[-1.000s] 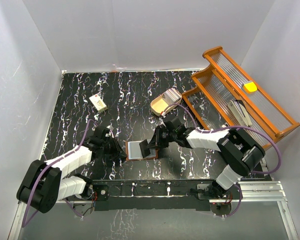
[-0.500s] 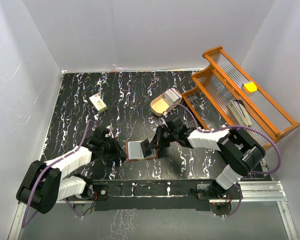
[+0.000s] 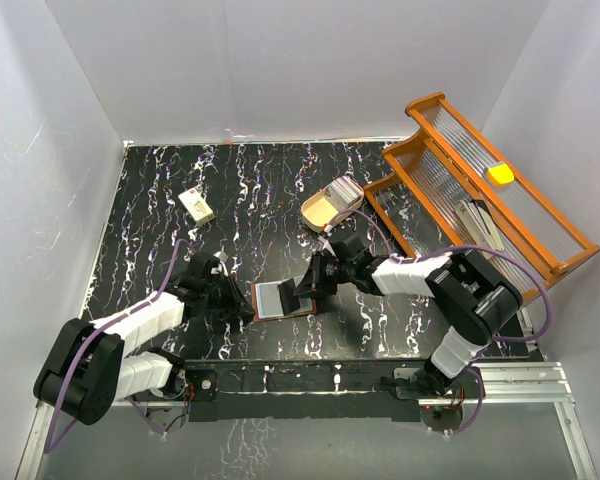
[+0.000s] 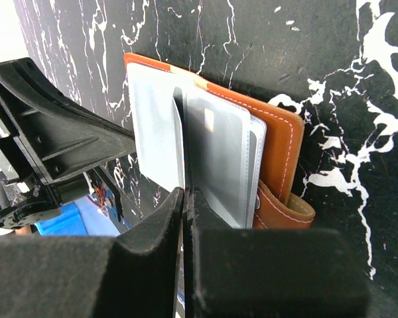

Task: Put the credit cards into the card holder
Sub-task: Insert the credit card into the card holder.

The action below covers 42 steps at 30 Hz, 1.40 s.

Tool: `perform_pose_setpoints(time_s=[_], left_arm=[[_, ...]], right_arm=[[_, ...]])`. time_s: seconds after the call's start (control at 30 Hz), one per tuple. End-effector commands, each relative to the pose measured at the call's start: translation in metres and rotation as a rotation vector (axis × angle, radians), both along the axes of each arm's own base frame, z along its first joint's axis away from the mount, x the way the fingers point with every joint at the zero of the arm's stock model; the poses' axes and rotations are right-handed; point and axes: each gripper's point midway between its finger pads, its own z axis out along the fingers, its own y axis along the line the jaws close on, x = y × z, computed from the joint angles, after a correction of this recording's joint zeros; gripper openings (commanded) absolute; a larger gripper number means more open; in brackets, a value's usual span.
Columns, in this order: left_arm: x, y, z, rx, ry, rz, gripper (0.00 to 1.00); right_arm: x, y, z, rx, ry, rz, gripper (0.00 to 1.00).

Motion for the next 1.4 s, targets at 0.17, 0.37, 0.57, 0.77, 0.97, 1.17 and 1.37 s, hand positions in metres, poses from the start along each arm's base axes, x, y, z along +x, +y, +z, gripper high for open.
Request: perform_pose_setpoints(time_s=[0.17,0.37,0.57,0.77,0.97,1.17,1.37], left_arm=[[-0.009,0.004,-0.007,0.020,0.038,-0.002,0.04],[-0.011,0.003,-0.009,0.004,0.043,0.008,0.04],[-0.012,0.004,-0.010,0.009,0.045,0.008,0.04],[-0.013,0.005,-0.012,0.015,0.052,0.009,0.04],[-0.012,0.004,-0.010,0.004,0.044,0.017,0.04],[-0.015,0.004,-0.011,-0.005,0.054,0.017,0.04],[-0.017,-0.001,-0.011,-0.041,0.059,0.024,0.05]], right_arm=[[0.011,0.003,-0.007,-0.007,-0.040,0.002,0.00],[0.012,0.004,-0.014,-0.004,-0.034,-0.003,0.00],[0.016,0.004,-0.012,-0.010,-0.057,-0.014,0.00],[0.020,0.002,-0.009,-0.011,-0.073,-0.029,0.00],[0.023,0.002,-0.003,-0.003,-0.087,-0.048,0.00],[0.028,0.000,0.003,0.001,-0.108,-0.075,0.00],[0.026,0.002,0.005,0.023,-0.103,-0.079,0.00]])
